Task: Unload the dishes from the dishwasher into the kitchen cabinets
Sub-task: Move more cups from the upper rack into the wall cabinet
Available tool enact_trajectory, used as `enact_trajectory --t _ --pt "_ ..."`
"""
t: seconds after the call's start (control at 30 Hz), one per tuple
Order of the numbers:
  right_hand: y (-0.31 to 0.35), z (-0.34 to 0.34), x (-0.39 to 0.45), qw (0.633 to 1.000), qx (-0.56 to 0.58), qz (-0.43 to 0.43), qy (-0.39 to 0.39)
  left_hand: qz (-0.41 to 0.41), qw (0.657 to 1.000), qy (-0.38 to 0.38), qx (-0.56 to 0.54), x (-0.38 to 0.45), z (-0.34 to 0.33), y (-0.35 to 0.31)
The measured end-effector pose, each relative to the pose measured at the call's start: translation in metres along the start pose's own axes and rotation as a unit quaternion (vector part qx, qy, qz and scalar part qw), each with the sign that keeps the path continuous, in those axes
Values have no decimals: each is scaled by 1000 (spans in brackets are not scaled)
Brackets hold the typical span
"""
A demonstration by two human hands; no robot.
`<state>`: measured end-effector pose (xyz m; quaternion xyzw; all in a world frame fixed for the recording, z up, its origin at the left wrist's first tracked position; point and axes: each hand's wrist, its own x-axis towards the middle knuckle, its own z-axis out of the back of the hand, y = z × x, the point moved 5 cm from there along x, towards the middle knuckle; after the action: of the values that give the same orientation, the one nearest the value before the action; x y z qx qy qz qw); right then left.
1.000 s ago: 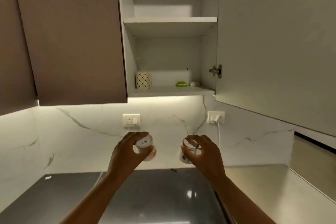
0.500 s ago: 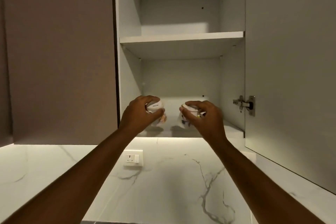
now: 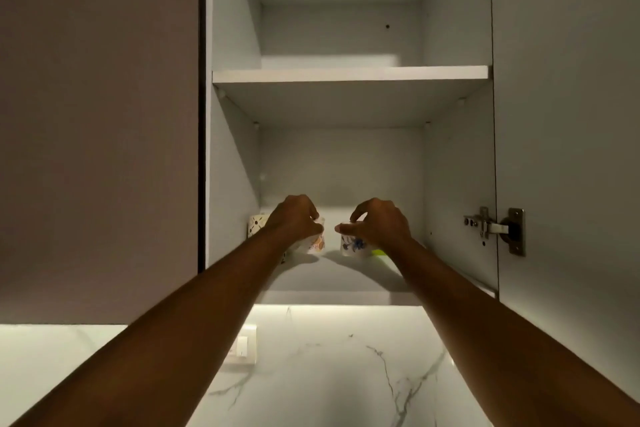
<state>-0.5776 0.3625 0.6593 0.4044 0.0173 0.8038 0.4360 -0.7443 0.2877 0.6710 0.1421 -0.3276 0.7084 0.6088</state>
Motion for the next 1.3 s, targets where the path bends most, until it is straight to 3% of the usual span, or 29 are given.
enact_trajectory --t 0.5,0.93,1.3 --pt "-3 -58 69 999 -11 -15 48 17 999 32 9 71 -65 28" --pt "-8 -76 71 995 43 32 85 -35 994 101 19 92 -91 40" --pt "-11 -82 79 994 -13 77 73 -60 996 40 45 88 -83 43"
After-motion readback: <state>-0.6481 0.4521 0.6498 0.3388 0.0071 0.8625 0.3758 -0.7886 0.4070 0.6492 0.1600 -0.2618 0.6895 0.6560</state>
